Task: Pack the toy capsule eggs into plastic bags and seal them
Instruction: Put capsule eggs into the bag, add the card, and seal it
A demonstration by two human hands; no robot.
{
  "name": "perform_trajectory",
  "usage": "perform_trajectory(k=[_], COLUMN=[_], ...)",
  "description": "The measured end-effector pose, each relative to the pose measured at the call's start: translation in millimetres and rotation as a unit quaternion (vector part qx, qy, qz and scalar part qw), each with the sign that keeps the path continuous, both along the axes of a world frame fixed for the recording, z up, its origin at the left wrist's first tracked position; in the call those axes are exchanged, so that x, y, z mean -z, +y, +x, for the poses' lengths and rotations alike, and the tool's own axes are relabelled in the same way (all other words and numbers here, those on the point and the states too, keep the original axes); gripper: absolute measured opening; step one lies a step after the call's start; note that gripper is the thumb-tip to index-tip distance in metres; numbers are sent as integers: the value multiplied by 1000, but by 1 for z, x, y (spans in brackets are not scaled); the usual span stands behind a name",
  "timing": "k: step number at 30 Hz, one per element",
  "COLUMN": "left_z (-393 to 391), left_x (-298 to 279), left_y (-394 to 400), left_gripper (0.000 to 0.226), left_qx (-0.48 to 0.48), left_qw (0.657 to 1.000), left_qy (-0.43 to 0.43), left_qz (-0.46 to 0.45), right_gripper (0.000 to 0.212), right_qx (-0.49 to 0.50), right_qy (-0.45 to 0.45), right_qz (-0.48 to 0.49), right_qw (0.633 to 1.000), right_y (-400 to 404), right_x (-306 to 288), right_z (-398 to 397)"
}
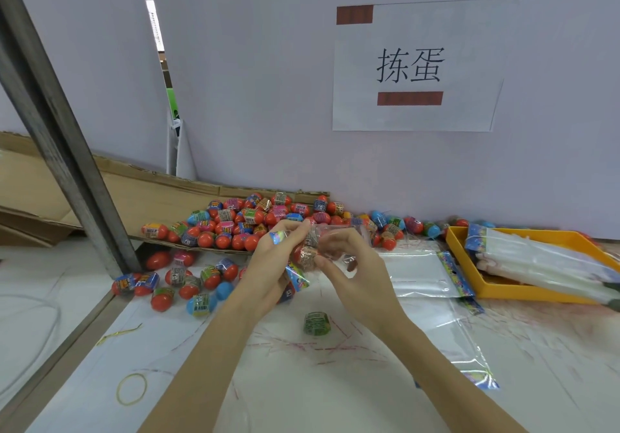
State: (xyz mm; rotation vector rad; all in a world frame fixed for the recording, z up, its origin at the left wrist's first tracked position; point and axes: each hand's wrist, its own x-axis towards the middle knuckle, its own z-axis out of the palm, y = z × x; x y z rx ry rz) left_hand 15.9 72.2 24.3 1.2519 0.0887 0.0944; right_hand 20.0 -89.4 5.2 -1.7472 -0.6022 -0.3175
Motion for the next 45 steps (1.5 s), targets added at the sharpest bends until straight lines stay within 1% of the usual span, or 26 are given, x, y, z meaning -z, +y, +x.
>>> perform_trajectory(k=[1, 3, 5, 8, 12, 14, 17, 20, 22, 25, 27, 29, 31, 33, 34, 36, 37, 38, 41, 43, 45], left_z=[2, 4, 4, 1, -2, -3, -5, -5, -4, -4, -2, -1, 0, 1, 0, -1, -3, -4, -5, -5, -5], left_x=[1, 3, 3, 2, 1, 0, -3, 1, 3, 2, 2, 3, 2, 0, 0, -1, -1, -1, -1, -1, -1], left_y=[1, 4, 6, 8, 9, 10, 10, 11, 11, 10, 8, 6, 6, 4, 3, -3, -6, -9, -14, -14, -13], left_gripper=[15, 19, 24, 19, 34, 35, 17, 28, 31, 34, 35, 36, 37, 39, 37, 31, 30, 30, 33, 35, 30], left_qx=[-10, -23, -13, -9, 24, 35, 22, 14, 10, -6, -17, -35, -58, -70, -68, -62, -61, -61, -47, -27, -16], left_qw=[1000, 999, 999, 998, 995, 991, 986, 977, 974, 976, 983, 993, 996, 990, 988, 986, 986, 986, 989, 990, 992], left_qy=[5, 7, 2, -6, -33, -42, -29, -59, -80, -97, -91, -80, -63, -51, -48, -46, -46, -46, -40, -34, -36], left_qz=[14, 33, 31, 69, 94, 120, 161, 206, 212, 196, 158, 79, -25, -107, -132, -150, -151, -149, -138, -134, -119], right_gripper=[18, 14, 15, 18, 16, 22, 32, 36, 33, 18, 17, 24, 26, 16, 15, 22, 21, 18, 9, 8, 10], right_qx=[2, 14, 27, 43, 68, 67, 71, 73, 65, 32, 33, 88, 152, 169, 150, 76, 40, 21, 29, 54, 75], right_qy=[0, -3, -10, -17, -49, -66, -84, -103, -108, -97, -97, -137, -167, -143, -107, -13, 15, 19, 7, 9, 34], right_qz=[-1, 3, 10, 26, 0, -9, -26, -43, -48, -42, -33, -23, -11, 7, 6, -11, -21, -26, 0, 30, 60], right_qw=[1000, 1000, 1000, 999, 996, 996, 994, 991, 991, 994, 994, 986, 974, 975, 983, 997, 999, 999, 1000, 998, 995], right_y=[0, 0, -2, -5, -9, -10, -10, -10, -11, -14, -16, -17, -14, -11, -10, -7, -5, -3, -1, -2, -4], right_x=[0, 1, 1, 0, -1, -3, -6, -8, -8, -7, -9, -10, -10, -10, -10, -9, -7, -5, -3, -3, -3], right_z=[0, 1, 3, 5, 8, 8, 6, 6, 6, 11, 12, 11, 8, 5, 3, 0, -1, -2, 1, 3, 6])
